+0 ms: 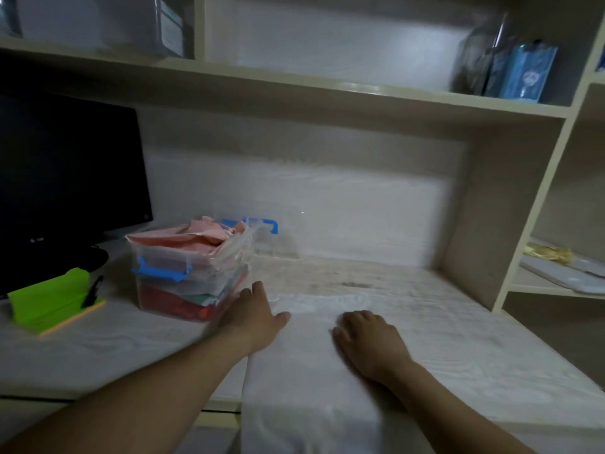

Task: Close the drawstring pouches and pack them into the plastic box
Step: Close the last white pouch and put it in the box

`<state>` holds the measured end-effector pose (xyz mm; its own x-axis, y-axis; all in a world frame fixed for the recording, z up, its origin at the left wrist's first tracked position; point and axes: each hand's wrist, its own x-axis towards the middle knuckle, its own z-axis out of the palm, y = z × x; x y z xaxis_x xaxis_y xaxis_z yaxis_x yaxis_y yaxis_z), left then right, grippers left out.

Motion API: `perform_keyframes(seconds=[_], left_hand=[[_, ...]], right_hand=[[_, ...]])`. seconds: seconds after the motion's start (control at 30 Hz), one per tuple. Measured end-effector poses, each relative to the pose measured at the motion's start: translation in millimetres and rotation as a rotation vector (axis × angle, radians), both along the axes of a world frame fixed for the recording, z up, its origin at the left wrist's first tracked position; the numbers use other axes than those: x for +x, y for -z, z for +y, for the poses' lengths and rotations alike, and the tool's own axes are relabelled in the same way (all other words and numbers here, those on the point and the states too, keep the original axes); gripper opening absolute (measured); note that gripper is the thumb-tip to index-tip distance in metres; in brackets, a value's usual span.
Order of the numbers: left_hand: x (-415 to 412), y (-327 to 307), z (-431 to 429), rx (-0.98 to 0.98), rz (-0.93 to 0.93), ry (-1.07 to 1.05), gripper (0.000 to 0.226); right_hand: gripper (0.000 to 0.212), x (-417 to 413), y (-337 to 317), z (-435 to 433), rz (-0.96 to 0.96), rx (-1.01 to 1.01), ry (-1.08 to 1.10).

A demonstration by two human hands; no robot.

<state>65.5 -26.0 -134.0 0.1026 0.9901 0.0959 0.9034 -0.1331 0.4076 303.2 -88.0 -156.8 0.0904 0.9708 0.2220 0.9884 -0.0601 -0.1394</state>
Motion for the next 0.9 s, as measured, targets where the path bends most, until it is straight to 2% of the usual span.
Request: perform_keyframes(seconds=[0.13,0.2,0.27,0.3,0.37,0.47,0.57,0.63,0.73,0.83,0.9], left_hand=[[-1,-6,16,-0.039,-0.015,-0.009,0.082],[-1,-14,18,-0.104,0.025,0.043,0.070],[-1,-17,21,-0.172,0.075,0.111,0.060],[-2,-22,22,-0.189,0.093,0.130,0.057],[-4,-28,24,-0.199,0.122,0.151,0.053],[-6,-32,26,-0.192,0.179,0.186,0.049],[-9,-30,20,-0.137,0.172,0.236,0.026],[-13,-26,17,-0.109,0.061,0.235,0.021],[-18,-31,3,-0.075,-0.133,0.224,0.022],[-22,-33,-13,-0.013,-0.161,0.237,0.018],[-28,-31,-19,-0.005,-0.153,0.233,0.015]], right_hand=[[0.024,22,-25,10,0.200,0.081,0.160],[0.048,39,-35,21,0.122,-0.030,0.197],[0.076,49,-41,30,0.135,-0.187,0.161],[0.081,51,-45,35,0.155,-0.251,0.124],[0.075,52,-52,43,0.119,-0.339,0.057],[0.054,50,-60,46,0.079,-0.384,0.040],[0.038,54,-59,41,0.100,-0.341,-0.018],[0.029,59,-59,32,0.218,-0.288,-0.050],[0.031,59,-68,7,0.489,-0.210,-0.088],[0.037,52,-74,-23,0.757,-0.216,-0.147],[0.042,50,-72,-39,0.815,-0.218,-0.154]])
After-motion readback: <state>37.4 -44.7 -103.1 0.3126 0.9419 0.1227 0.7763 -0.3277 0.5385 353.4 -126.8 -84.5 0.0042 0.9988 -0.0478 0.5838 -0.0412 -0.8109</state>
